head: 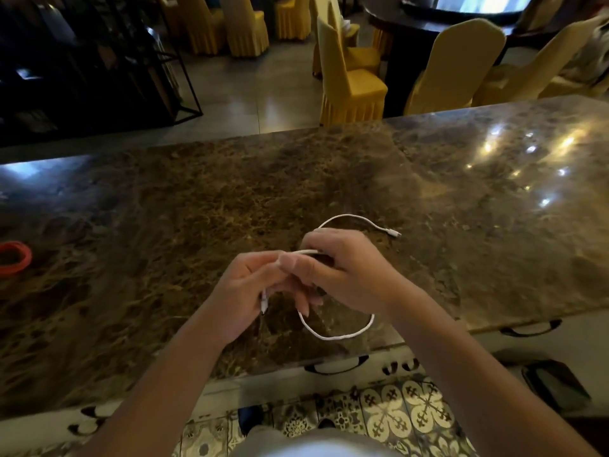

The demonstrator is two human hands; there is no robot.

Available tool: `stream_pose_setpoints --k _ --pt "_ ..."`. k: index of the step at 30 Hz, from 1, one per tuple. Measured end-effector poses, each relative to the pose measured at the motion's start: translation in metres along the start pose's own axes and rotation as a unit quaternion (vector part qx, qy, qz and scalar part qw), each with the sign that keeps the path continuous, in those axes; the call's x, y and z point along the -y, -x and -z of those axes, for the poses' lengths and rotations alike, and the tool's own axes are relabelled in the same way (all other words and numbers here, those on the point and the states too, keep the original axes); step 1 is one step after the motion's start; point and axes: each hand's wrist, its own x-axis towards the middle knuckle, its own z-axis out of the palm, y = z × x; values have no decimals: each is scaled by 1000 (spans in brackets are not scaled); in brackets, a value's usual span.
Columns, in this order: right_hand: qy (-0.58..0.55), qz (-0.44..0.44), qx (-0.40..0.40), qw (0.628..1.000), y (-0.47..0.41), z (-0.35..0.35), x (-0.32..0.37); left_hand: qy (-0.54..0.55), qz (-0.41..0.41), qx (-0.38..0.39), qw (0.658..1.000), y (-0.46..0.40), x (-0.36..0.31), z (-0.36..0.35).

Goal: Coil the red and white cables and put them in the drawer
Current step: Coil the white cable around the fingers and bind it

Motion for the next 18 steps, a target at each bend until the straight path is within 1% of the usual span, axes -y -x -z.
stream_pose_setpoints --k 1,2,4,6,7,9,11,12,14,16,18 --pt "-37 -2 -17 999 -1 2 2 33 9 12 999 3 -1 2" --pt "-84 3 -23 996 -1 6 2 28 21 23 999 5 -1 3" --pt "-185 25 12 982 0 16 4 -56 38 54 996 9 5 -1" --pt "-245 36 63 967 0 23 5 -113 51 79 989 11 10 -10" --pt "-262 31 72 962 -1 25 4 -132 60 87 986 11 10 -16" --pt "-289 -3 39 957 -4 23 -2 -191 61 105 974 12 4 -29" --pt "-313 -37 10 949 -6 18 -13 -235 53 125 962 14 -7 -40" --pt "-325 -42 17 945 -5 14 -17 -244 49 141 958 16 -13 -45" --pt "-358 -25 70 931 -3 5 -22 -258 26 177 949 20 -26 -55" --pt "-396 -20 124 909 1 -7 -25 -267 -10 198 943 22 -38 -63" --pt "-429 -31 141 892 7 -19 -31 -277 -59 204 937 22 -47 -69"
